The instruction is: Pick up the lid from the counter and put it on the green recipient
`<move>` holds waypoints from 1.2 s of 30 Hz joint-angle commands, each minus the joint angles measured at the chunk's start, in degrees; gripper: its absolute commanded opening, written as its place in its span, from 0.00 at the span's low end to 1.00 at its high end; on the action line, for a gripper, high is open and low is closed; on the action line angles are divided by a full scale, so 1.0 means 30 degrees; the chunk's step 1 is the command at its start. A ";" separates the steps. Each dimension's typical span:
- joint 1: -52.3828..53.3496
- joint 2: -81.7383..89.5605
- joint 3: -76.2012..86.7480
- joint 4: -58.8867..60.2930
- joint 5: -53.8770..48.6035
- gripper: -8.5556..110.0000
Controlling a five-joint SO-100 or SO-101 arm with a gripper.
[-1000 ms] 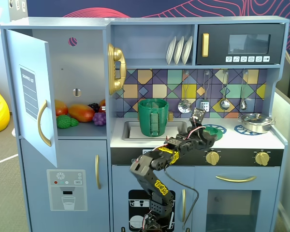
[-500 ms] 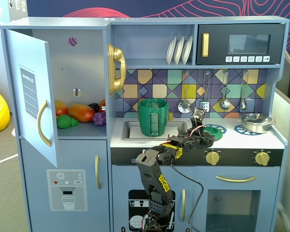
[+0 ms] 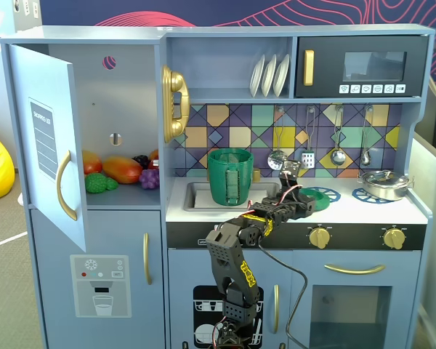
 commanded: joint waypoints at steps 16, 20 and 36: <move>-0.3398 0.1816 -1.4355 0.8760 0.1348 0.07; -0.5039 0.1992 -1.4824 0.9727 0.0791 0.07; -0.9141 0.2373 -1.3477 1.1133 -0.0410 0.07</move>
